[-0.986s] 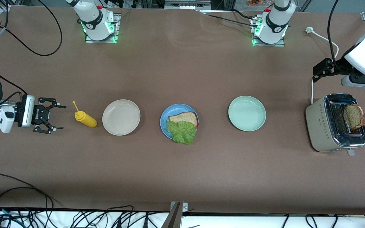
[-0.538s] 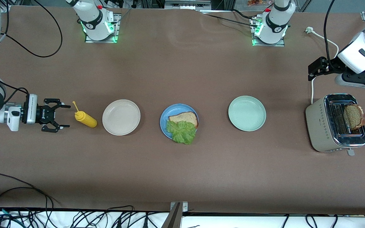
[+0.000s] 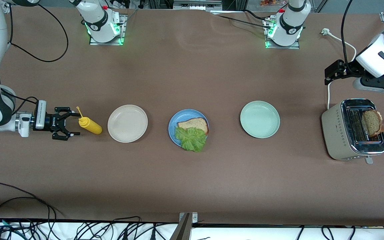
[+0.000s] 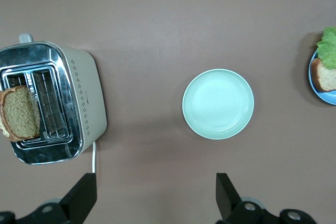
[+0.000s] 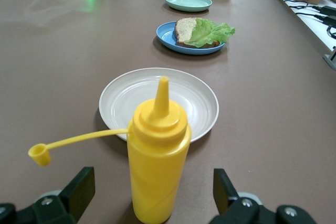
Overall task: Make sandwich in blue plate with both arms
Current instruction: 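Grasp the yellow mustard bottle with the right gripper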
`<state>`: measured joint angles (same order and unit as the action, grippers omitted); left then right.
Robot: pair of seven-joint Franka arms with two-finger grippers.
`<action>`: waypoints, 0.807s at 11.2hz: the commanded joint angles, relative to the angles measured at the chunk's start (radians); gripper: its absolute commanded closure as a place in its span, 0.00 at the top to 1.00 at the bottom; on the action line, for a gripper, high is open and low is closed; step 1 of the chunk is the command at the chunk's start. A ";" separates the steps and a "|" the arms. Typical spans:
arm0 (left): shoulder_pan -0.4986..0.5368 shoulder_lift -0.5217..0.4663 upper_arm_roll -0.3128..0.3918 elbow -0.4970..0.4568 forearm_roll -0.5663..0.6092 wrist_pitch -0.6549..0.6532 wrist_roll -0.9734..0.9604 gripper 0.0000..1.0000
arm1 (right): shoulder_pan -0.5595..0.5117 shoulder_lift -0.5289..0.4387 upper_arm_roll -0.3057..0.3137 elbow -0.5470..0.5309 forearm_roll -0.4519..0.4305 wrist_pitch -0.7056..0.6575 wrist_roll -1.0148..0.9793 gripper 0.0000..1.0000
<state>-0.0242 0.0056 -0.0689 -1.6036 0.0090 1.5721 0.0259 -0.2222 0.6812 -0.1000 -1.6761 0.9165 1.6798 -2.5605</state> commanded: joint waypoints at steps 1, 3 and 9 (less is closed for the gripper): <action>0.009 -0.012 -0.008 0.001 0.009 -0.010 0.009 1.00 | -0.020 0.041 0.014 0.007 0.059 -0.011 -0.090 1.00; 0.010 -0.012 -0.008 0.001 0.008 -0.010 0.011 1.00 | -0.020 0.066 0.016 0.009 0.082 -0.005 -0.115 1.00; 0.010 -0.012 -0.008 0.001 0.008 -0.010 0.011 1.00 | -0.013 0.110 0.081 0.007 0.160 0.052 -0.136 1.00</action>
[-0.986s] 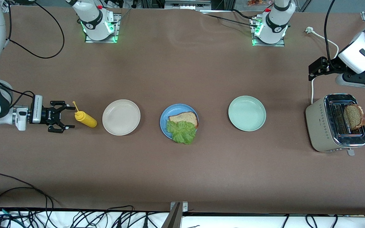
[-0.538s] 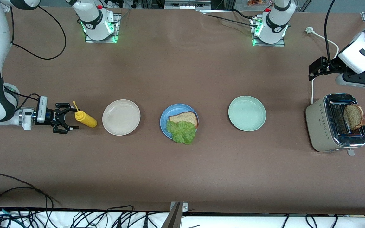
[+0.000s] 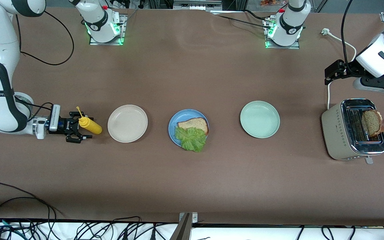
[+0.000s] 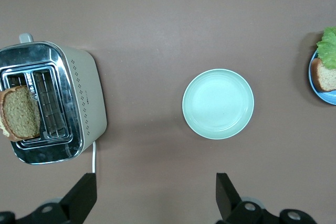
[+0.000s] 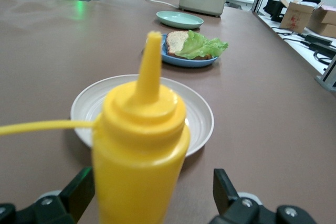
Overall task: Make sandwich in blue plate with both arms
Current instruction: 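Grasp the yellow mustard bottle with the right gripper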
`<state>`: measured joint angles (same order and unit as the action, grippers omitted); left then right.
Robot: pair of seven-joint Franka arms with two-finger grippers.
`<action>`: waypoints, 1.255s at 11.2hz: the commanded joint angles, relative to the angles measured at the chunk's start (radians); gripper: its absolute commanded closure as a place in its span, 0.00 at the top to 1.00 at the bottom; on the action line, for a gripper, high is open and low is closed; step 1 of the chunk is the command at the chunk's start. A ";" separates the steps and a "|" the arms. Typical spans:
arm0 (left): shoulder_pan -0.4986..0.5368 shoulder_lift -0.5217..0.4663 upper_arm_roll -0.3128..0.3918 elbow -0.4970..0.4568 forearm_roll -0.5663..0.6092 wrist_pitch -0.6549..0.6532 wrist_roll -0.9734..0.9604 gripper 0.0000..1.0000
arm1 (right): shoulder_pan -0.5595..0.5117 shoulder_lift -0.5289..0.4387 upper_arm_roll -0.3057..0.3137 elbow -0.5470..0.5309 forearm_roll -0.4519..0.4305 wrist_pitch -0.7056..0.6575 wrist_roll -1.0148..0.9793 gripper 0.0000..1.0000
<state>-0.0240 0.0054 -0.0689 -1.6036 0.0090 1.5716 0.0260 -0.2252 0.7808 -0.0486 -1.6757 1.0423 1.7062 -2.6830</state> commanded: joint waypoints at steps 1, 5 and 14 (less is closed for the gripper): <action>0.010 -0.013 -0.008 0.001 0.008 -0.010 0.011 1.00 | -0.009 0.011 0.041 0.007 0.035 0.035 -0.009 1.00; 0.010 -0.012 -0.006 0.001 0.008 -0.012 0.011 1.00 | -0.005 0.011 0.053 0.007 0.035 0.078 0.011 0.44; 0.009 -0.013 -0.009 0.002 0.008 -0.012 0.009 1.00 | 0.156 -0.116 0.059 0.014 -0.201 0.309 0.715 0.00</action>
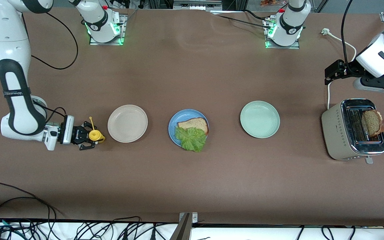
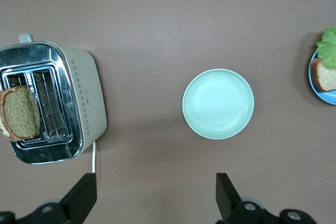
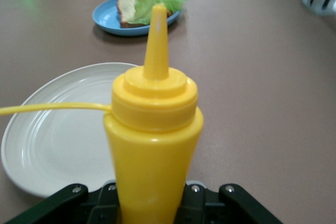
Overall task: Make sandwich in blue plate with both arms
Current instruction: 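Lift the mustard bottle and carry it over the blue plate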
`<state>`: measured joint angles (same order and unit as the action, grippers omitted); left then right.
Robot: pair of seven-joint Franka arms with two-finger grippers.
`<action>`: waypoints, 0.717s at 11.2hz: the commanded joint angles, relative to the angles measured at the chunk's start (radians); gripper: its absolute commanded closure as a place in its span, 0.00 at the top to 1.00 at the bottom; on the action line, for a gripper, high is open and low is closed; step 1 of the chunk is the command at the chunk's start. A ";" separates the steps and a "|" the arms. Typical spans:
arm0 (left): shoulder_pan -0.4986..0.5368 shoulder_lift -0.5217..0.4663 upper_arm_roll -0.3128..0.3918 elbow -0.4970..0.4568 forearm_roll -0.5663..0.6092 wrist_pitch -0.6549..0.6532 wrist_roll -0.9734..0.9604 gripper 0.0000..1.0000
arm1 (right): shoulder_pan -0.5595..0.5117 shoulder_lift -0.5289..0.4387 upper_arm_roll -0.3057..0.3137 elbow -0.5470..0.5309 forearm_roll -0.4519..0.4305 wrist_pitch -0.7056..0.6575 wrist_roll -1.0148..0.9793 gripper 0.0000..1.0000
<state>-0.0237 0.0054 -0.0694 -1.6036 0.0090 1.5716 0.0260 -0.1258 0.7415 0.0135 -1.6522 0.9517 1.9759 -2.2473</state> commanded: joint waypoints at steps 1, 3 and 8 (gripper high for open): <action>0.008 -0.012 -0.009 0.002 0.008 -0.010 0.011 1.00 | 0.089 -0.112 -0.012 -0.009 -0.192 0.041 0.443 0.00; 0.008 -0.012 -0.009 0.008 0.008 -0.010 0.009 1.00 | 0.144 -0.163 -0.021 -0.005 -0.310 0.028 0.735 0.00; 0.007 -0.012 -0.007 0.010 0.008 -0.010 0.012 1.00 | 0.429 -0.211 -0.024 0.067 -0.710 0.001 1.457 0.00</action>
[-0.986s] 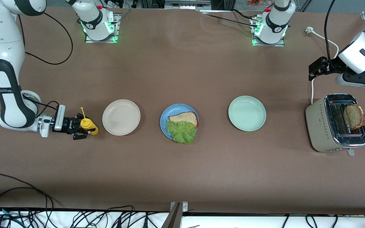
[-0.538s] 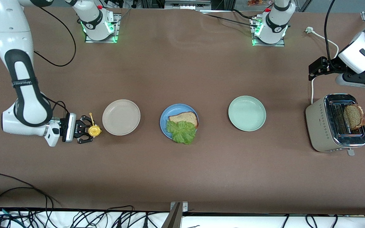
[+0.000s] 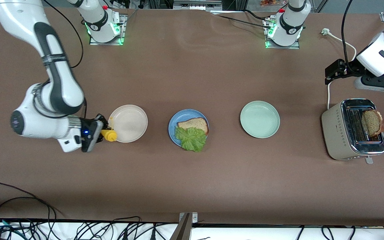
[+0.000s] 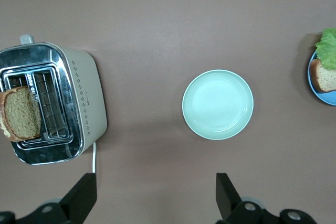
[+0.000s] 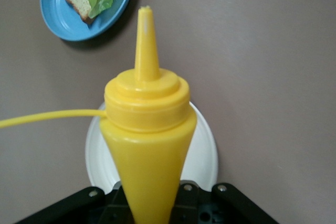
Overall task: Make sandwich in blue plate with both arms
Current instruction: 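Lift the mustard bottle and carry it over the blue plate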
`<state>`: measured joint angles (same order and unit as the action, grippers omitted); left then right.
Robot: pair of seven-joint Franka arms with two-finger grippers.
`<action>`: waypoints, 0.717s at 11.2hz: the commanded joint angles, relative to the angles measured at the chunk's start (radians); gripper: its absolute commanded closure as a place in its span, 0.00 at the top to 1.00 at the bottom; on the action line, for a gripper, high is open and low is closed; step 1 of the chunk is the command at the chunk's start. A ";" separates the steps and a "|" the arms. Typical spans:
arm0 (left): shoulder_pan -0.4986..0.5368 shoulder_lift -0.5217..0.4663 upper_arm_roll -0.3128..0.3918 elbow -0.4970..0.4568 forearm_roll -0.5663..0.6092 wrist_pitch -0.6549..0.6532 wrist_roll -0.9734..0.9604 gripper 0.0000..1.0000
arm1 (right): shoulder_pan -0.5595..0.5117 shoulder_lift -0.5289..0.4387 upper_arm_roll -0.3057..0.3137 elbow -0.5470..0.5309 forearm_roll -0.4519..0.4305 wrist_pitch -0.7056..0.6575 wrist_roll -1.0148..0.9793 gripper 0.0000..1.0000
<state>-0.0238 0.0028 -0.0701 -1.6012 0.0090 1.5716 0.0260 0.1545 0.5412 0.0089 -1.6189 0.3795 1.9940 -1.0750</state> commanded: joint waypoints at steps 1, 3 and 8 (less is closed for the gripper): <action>0.007 -0.009 -0.007 0.007 0.008 -0.010 0.012 1.00 | 0.210 -0.007 -0.020 0.057 -0.212 -0.017 0.407 0.00; 0.007 -0.009 -0.007 0.007 0.008 -0.010 0.014 1.00 | 0.305 0.014 -0.024 0.089 -0.315 -0.017 0.559 0.00; 0.007 -0.009 -0.008 0.009 0.008 -0.010 0.014 1.00 | 0.506 0.135 -0.015 0.191 -0.608 -0.073 0.806 0.00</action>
<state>-0.0239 0.0021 -0.0713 -1.6002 0.0089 1.5716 0.0260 0.5838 0.5910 0.0056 -1.5169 -0.1256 1.9658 -0.3477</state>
